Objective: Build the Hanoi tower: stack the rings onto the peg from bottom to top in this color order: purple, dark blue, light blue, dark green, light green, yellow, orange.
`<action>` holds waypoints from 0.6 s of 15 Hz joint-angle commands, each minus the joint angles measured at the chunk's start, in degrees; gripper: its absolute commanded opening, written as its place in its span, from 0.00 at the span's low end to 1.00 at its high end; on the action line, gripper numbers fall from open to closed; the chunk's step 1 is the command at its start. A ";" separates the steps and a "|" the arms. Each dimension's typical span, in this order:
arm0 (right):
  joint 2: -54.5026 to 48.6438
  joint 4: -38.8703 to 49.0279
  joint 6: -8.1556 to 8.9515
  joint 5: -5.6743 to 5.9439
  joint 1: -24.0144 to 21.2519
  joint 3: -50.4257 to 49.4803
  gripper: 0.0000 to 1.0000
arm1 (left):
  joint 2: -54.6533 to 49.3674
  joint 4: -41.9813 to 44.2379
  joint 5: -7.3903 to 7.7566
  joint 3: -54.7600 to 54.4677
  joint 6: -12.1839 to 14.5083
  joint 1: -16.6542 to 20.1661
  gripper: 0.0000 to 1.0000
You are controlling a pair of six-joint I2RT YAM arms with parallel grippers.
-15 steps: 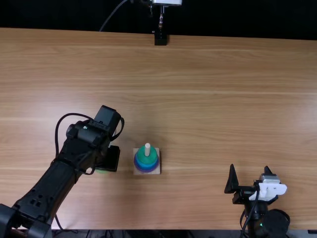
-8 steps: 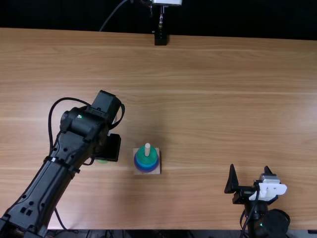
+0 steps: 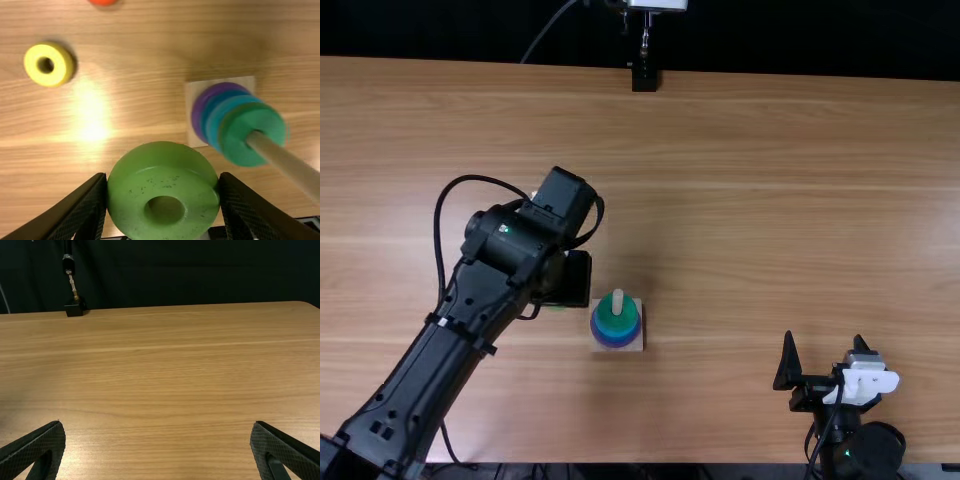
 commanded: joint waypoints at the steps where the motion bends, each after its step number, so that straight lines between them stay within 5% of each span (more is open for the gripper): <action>1: -0.69 -3.99 0.13 0.52 -0.57 -3.66 1.00 | 0.76 -0.08 0.14 3.83 -3.29 -1.45 0.00; 4: -0.69 -3.99 0.13 0.52 -0.57 -3.66 1.00 | 3.22 -0.18 0.03 7.43 -3.81 -3.03 0.00; 7: -0.69 -3.99 0.13 0.52 -0.57 -3.66 1.00 | 3.74 -0.08 -0.07 9.28 -8.88 -5.67 0.00; 9: -0.69 -3.99 0.13 0.52 -0.57 -3.66 1.00 | 4.98 -0.18 -0.07 11.13 -9.61 -6.37 0.00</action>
